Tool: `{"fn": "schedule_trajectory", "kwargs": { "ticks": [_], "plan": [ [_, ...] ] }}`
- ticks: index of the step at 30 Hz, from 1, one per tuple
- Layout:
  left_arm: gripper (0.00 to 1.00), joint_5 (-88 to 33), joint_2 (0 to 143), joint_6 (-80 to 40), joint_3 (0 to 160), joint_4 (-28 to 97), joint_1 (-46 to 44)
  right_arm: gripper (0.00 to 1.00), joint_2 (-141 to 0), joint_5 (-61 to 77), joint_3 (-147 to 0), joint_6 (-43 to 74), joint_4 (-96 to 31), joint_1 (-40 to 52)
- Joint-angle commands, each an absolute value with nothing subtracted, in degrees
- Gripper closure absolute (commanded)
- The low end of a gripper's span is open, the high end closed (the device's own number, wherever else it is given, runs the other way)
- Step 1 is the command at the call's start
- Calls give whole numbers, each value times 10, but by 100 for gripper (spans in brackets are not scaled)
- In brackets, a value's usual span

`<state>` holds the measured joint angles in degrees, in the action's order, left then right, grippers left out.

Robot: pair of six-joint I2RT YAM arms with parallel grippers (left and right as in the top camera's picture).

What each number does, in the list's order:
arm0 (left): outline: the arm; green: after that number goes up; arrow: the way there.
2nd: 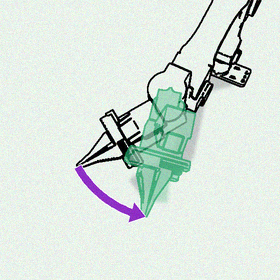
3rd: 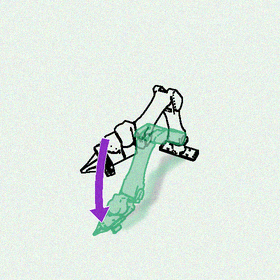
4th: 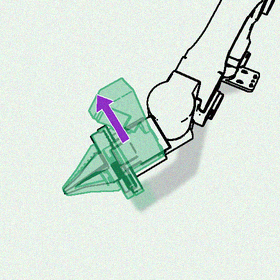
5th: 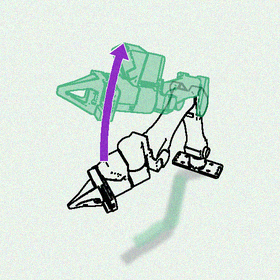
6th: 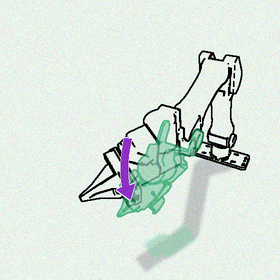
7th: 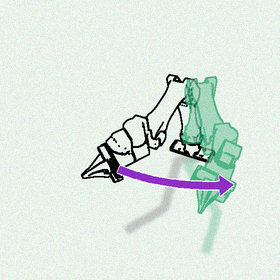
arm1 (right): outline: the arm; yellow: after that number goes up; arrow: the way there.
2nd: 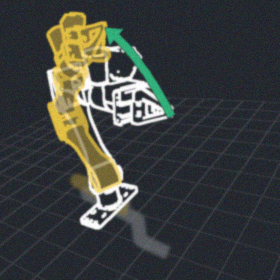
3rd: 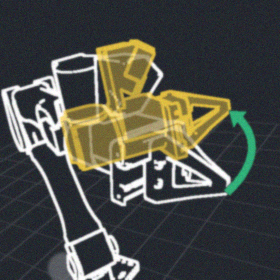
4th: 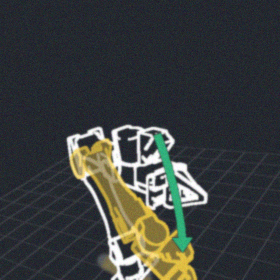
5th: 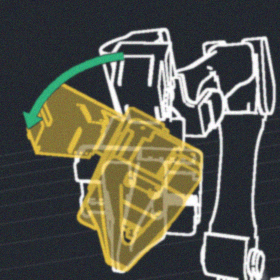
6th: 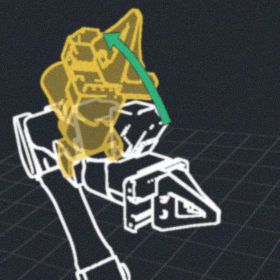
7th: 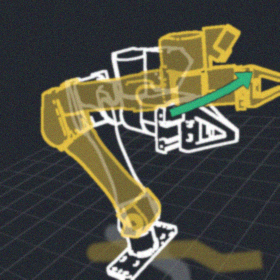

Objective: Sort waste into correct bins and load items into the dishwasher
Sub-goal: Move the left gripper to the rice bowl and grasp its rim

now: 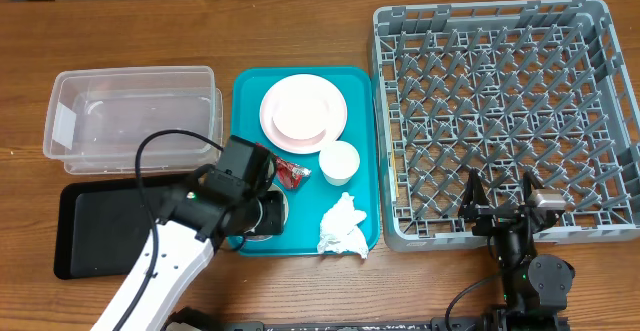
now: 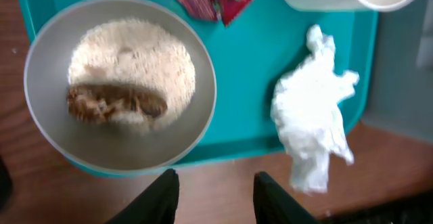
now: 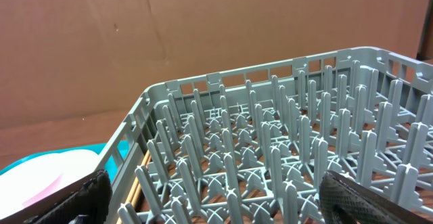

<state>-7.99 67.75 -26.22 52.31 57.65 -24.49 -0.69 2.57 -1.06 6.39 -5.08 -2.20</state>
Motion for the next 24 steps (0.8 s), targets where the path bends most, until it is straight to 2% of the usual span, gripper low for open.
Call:
{"fn": "schedule_trajectory", "kwargs": {
  "ticks": [1, 12, 24],
  "plan": [
    [61, -27, 707, -284, 512, 549, -255, 0, -2, 22, -5, 67, -46, -19],
    [60, -17, 828, -283, 512, 487, -263, 0, -2, 22, -5, 67, -46, -19],
    [61, -35, 869, -283, 511, 447, -263, 0, -2, 22, -5, 67, -46, -19]
  ]
}}
